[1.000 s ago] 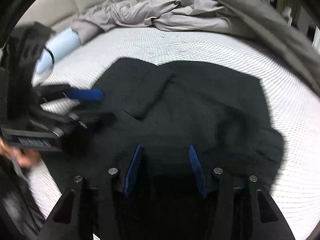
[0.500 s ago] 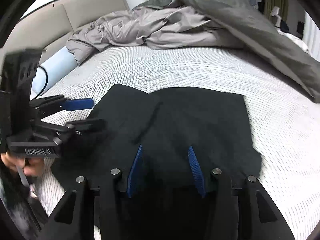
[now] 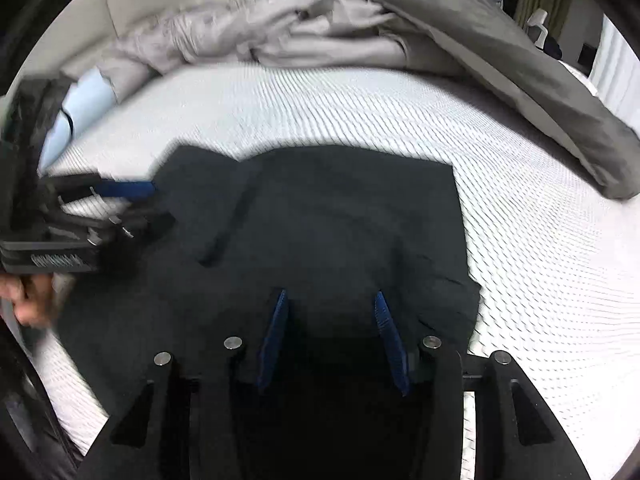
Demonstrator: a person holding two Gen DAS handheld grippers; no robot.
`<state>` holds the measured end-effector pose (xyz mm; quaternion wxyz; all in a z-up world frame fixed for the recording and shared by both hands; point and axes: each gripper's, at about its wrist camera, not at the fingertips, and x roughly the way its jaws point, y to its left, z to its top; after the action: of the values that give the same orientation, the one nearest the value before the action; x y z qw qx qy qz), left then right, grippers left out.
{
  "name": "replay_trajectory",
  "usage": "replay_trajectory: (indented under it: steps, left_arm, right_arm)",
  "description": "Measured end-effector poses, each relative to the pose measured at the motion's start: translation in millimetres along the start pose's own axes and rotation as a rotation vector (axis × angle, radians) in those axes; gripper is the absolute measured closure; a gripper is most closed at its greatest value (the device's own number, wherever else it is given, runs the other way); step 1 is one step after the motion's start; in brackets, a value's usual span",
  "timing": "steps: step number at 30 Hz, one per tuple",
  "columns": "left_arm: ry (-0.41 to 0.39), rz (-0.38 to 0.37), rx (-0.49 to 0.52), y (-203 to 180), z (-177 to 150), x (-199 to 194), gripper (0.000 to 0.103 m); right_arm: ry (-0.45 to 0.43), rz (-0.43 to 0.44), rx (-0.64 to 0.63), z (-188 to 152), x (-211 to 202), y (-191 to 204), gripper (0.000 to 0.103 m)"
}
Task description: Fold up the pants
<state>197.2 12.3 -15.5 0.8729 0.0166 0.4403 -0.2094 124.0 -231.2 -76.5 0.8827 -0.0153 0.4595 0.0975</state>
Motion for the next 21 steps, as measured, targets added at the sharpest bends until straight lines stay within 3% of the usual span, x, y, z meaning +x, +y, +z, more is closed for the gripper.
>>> replay_trajectory:
  steps: [3,7,12,15,19,21]
  left_arm:
    - [-0.031,-0.022,-0.061,4.5,8.7,2.8,0.046]
    - [0.056,-0.005,-0.121,17.1,1.1,43.5,0.046]
    - [0.046,-0.019,-0.096,18.8,-10.2,33.1,0.045]
    - [0.045,-0.019,-0.089,18.2,-13.9,31.3,0.045]
    - [0.069,0.035,-0.105,10.4,-18.7,13.6,0.046]
    - [0.028,0.051,-0.063,1.8,-20.8,-5.8,0.045]
  right_arm:
    - [-0.005,0.020,0.058,18.1,14.4,2.5,0.056]
    - [0.097,0.033,0.077,26.5,51.7,5.5,0.057]
    - [0.089,-0.105,-0.014,14.3,28.7,-10.7,0.057]
    - [0.062,-0.051,0.018,7.6,14.2,-27.5,0.058]
    - [0.011,-0.058,0.027,7.7,-1.7,-22.9,0.058]
    - [-0.016,-0.012,0.014,5.0,-10.3,-13.9,0.057]
